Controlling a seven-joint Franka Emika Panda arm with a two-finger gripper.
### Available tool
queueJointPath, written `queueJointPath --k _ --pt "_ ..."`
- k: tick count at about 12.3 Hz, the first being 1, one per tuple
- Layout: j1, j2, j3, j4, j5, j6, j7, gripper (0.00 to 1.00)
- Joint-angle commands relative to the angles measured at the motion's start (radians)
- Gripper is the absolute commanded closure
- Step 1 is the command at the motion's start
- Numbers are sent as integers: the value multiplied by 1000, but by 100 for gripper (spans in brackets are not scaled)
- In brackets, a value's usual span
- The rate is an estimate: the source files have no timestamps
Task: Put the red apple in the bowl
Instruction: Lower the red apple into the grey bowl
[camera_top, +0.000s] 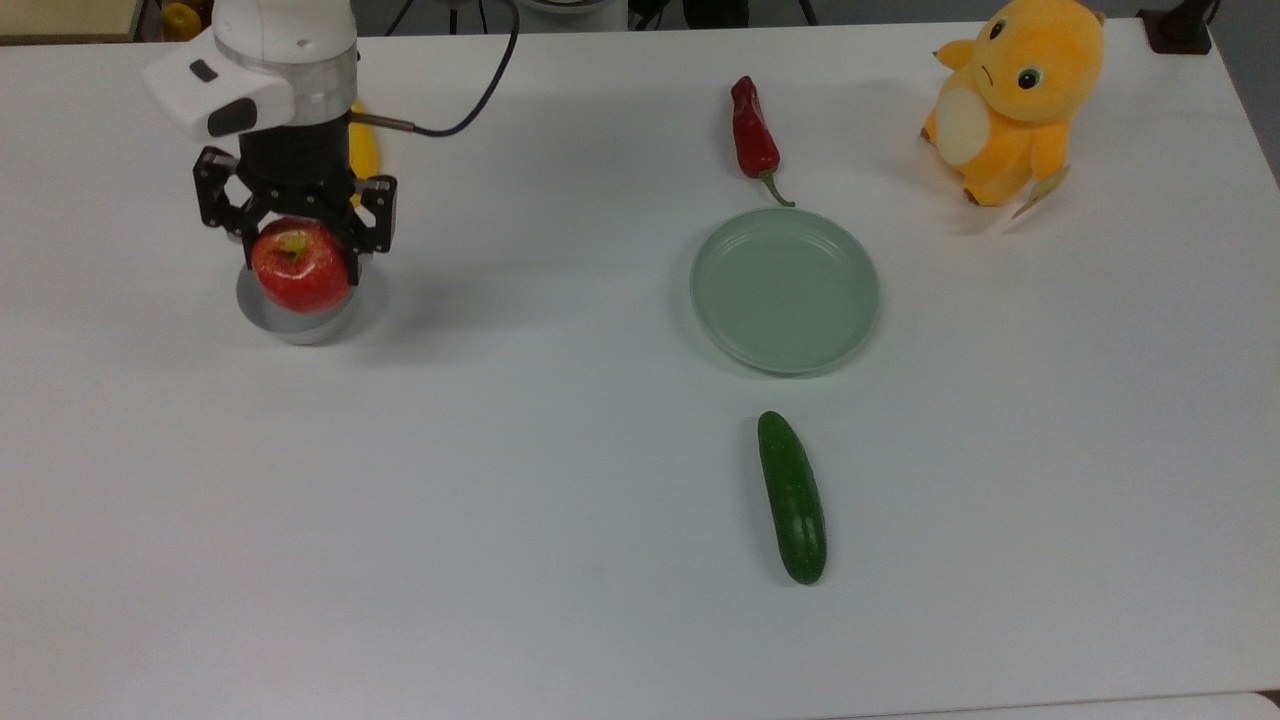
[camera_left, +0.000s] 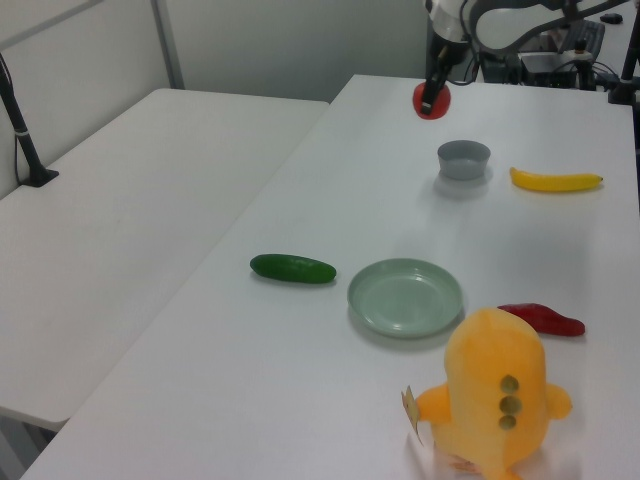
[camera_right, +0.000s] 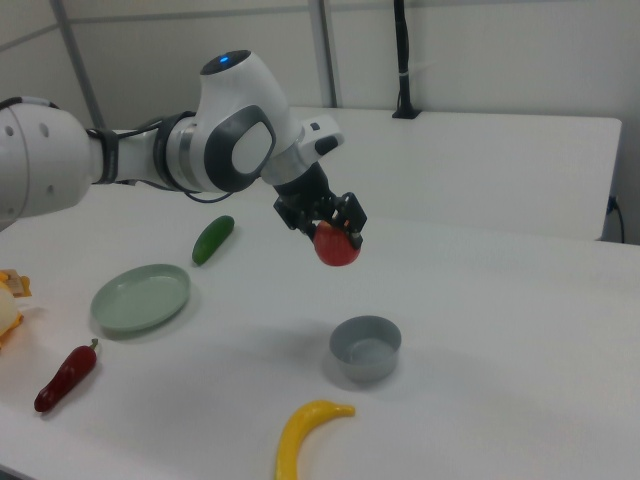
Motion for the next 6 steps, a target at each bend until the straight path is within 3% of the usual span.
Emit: queueJointPath --k 1,6 --pt "-67 -124 33 -169 12 -6 -39 84" --pt "-149 -126 33 -242 23 29 -199 84"
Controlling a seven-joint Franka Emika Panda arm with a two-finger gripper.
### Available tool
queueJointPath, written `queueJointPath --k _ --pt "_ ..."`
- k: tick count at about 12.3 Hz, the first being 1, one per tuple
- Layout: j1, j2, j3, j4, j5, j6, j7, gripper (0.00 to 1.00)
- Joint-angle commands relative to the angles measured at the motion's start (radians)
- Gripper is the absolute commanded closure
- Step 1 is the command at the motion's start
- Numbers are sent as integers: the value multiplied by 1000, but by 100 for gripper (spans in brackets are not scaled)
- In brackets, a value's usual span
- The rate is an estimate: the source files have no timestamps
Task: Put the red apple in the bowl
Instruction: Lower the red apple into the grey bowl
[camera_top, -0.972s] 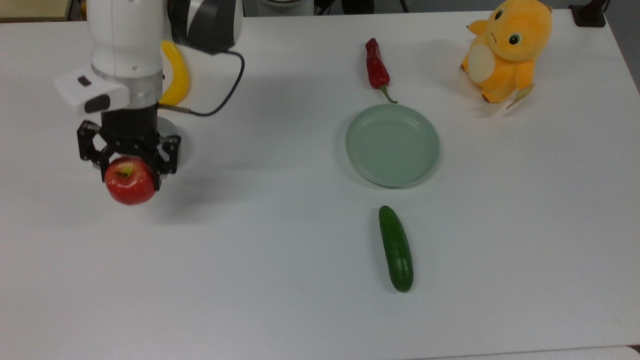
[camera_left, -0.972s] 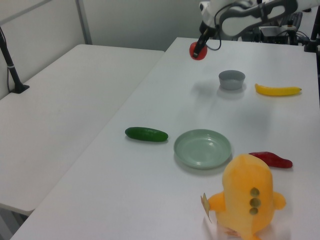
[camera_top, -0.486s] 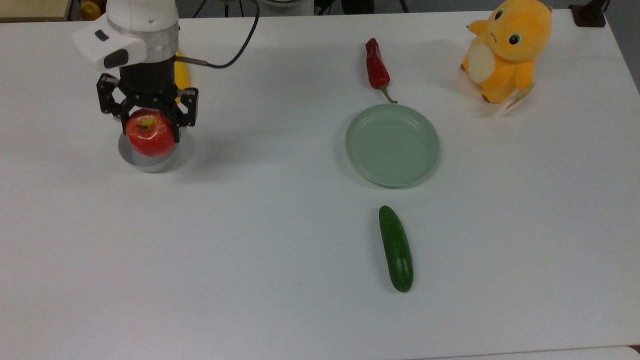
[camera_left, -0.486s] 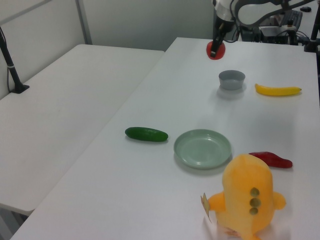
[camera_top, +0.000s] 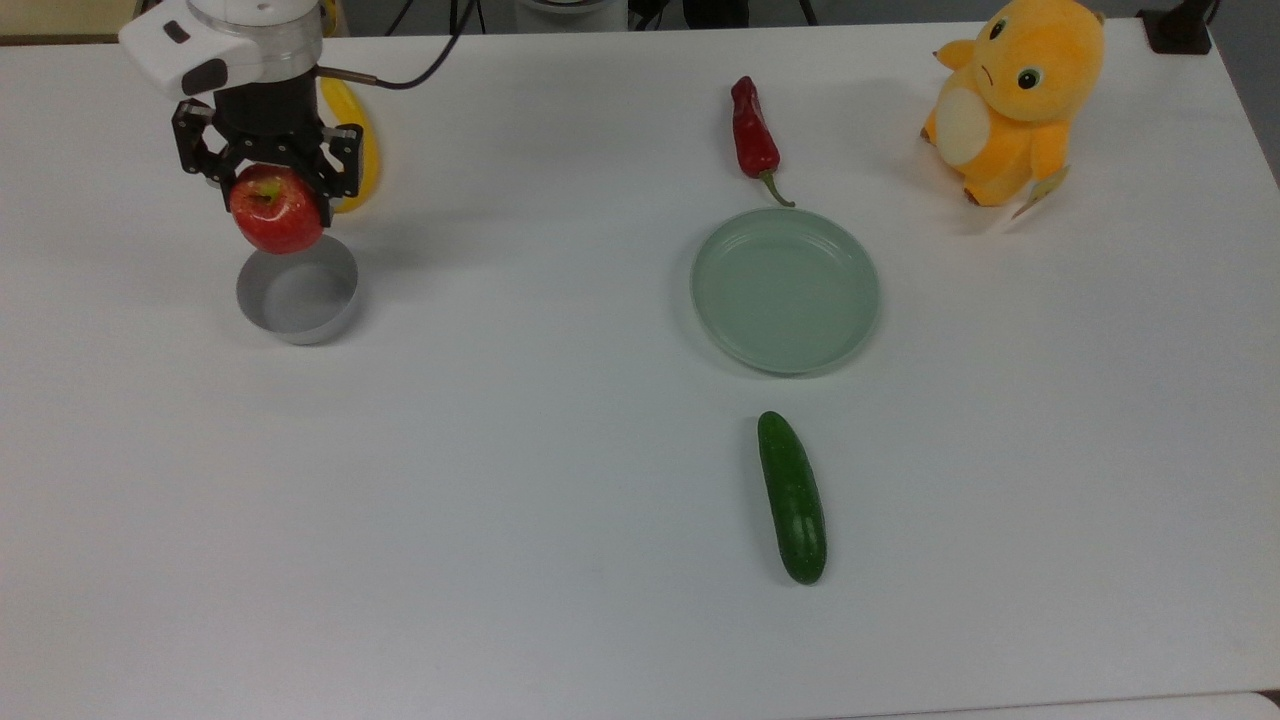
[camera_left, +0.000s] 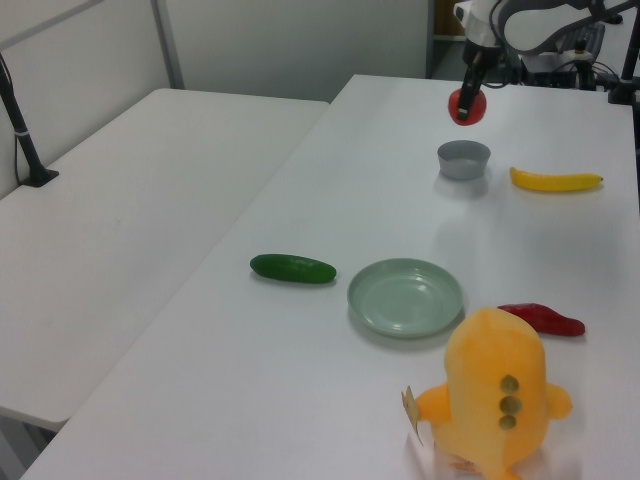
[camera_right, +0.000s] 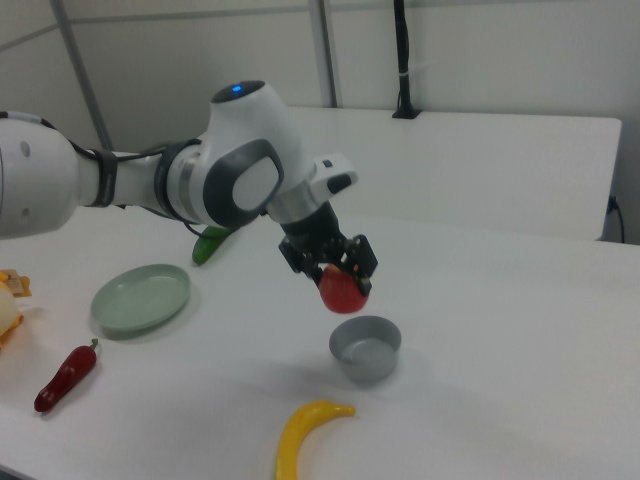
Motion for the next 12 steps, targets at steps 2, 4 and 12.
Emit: queueJointPath --k 2,4,12 --pt "-75 -25 15 -114 66 114 -180 84" --pt "-90 5 15 -152 101 241 -246 84" --pt "-82 140 15 -157 101 429 -251 81"
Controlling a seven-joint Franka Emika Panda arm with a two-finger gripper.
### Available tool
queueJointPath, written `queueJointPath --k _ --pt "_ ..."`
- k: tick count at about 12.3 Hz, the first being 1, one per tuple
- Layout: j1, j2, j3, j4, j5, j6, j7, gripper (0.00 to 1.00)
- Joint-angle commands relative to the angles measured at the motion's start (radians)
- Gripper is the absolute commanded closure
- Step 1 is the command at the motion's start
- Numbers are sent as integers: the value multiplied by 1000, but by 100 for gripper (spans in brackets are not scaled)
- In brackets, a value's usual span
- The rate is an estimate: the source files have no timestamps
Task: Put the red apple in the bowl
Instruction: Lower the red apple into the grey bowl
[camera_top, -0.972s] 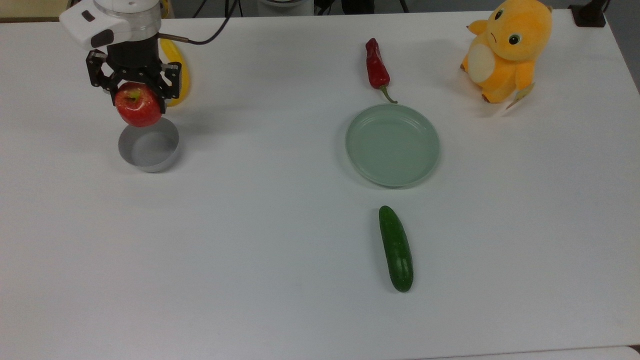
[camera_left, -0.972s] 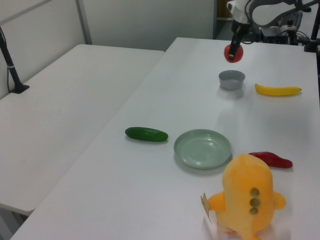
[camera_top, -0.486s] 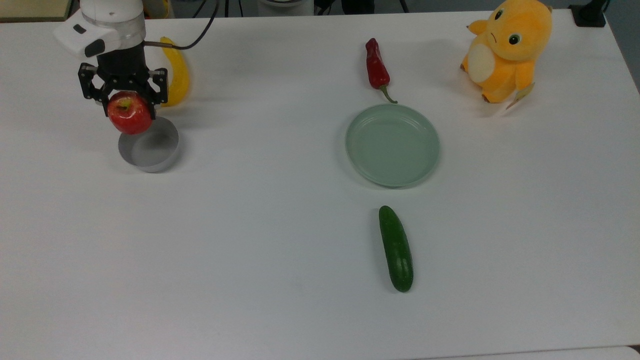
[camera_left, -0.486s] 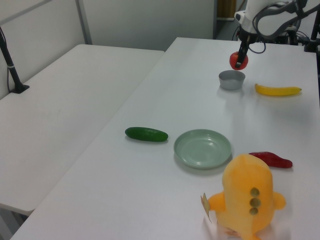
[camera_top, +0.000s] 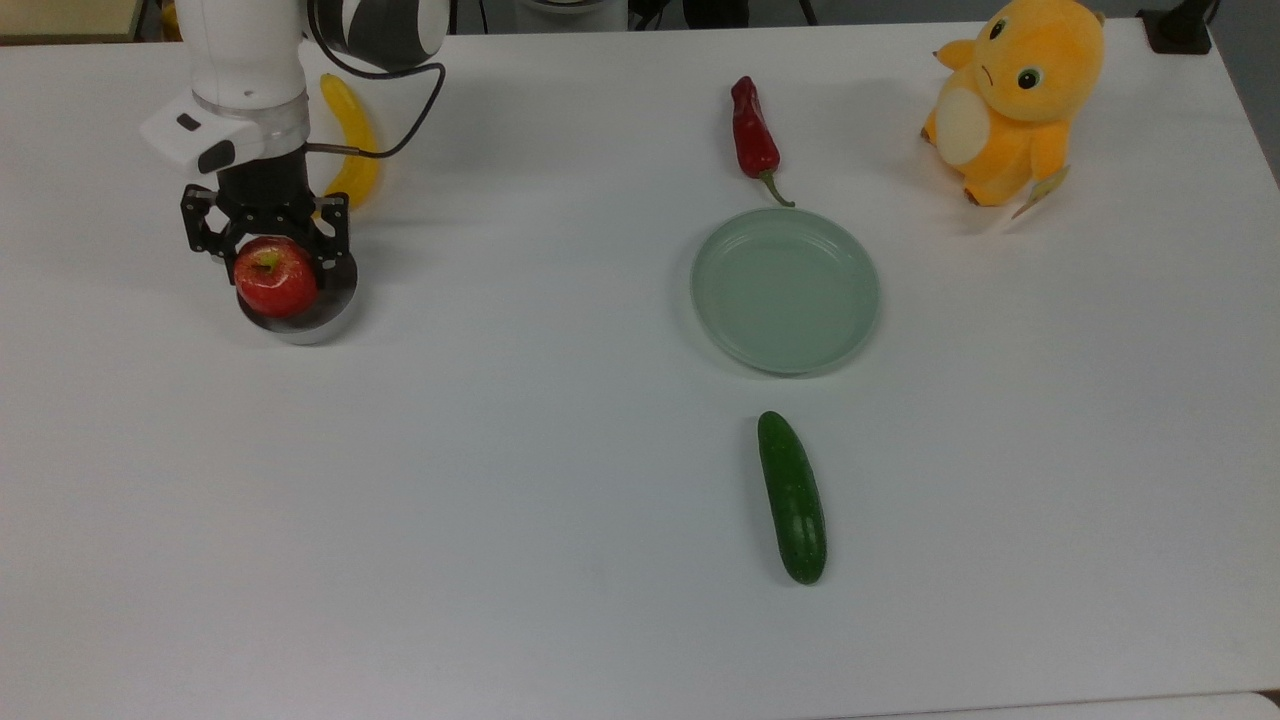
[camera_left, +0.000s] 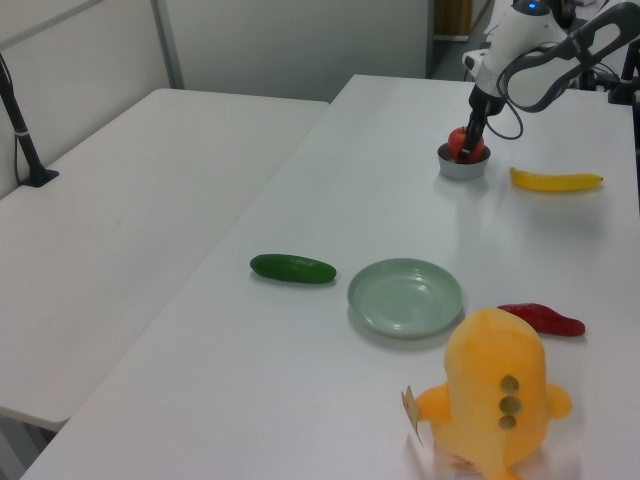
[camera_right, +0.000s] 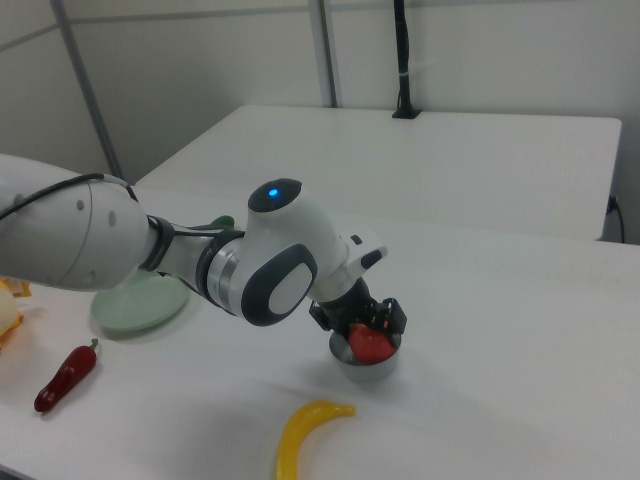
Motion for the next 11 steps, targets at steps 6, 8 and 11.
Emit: queueJointPath --k 6,8,11 --pt "0 1 23 2 41 12 10 0" --pt "0 -1 26 2 41 12 12 0" --pt "2 -34 46 44 44 -18 18 0"
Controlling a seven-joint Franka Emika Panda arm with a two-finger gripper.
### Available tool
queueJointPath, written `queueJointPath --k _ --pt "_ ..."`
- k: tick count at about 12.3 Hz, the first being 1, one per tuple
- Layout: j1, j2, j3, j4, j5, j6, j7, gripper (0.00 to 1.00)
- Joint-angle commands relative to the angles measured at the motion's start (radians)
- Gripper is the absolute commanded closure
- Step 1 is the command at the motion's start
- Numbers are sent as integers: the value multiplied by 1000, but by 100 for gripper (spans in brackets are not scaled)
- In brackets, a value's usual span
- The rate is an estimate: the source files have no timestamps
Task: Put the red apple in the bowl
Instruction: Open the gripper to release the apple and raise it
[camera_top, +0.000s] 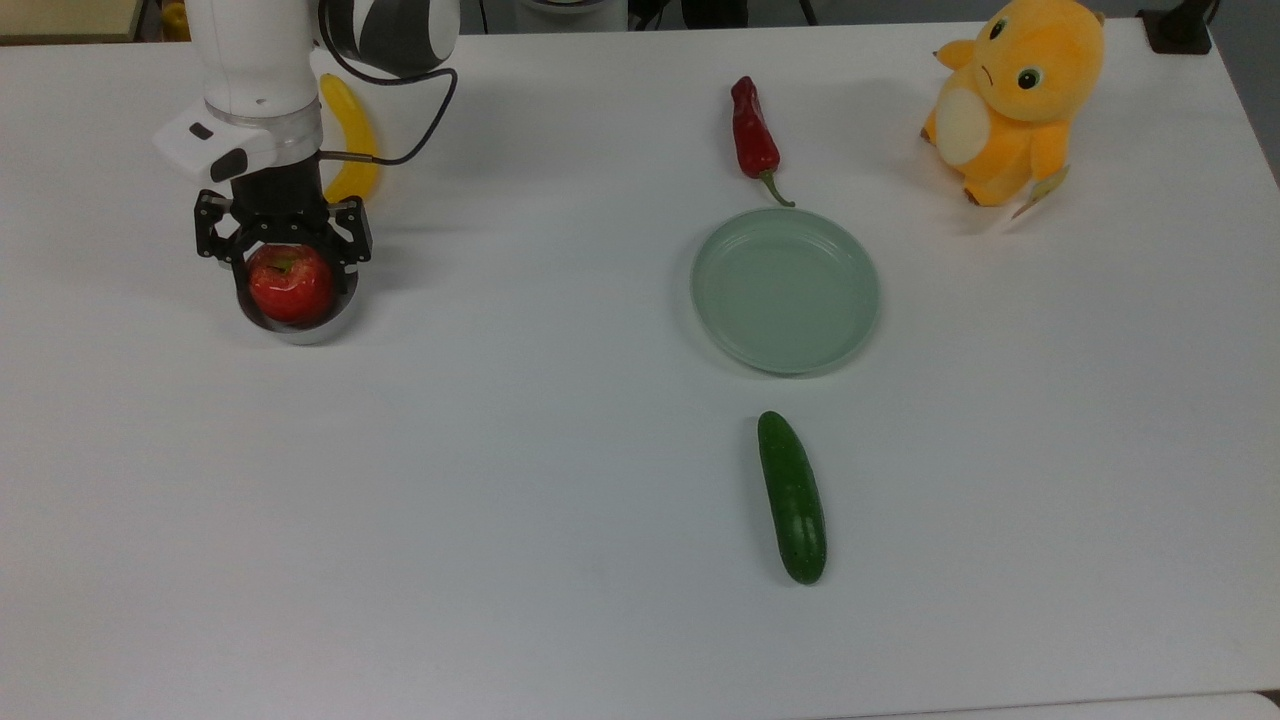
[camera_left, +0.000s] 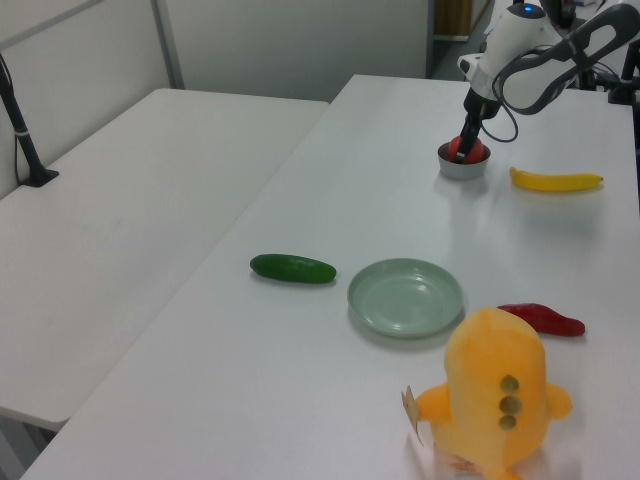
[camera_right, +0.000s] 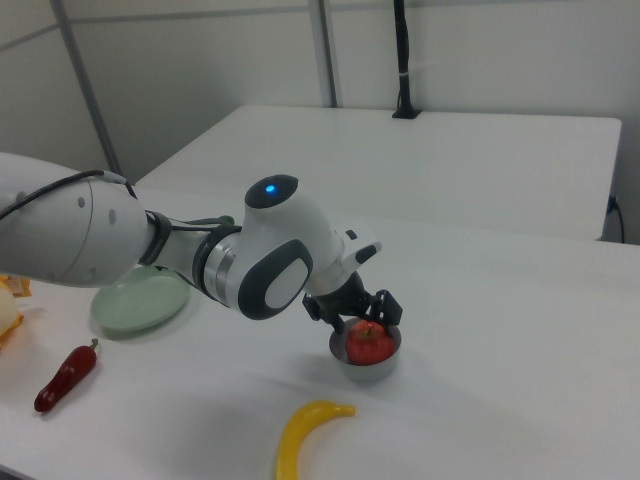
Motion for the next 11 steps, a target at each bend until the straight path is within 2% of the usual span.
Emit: queueJointPath --k 1,4,7,8,11 --pt "2 -51 23 63 16 -81 38 0" --pt "19 -75 38 270 35 -392 153 0" --pt "19 -158 49 341 130 -543 204 0" --pt "42 -204 47 361 163 -632 224 0" --pt "99 -313 44 384 179 -818 339 0"
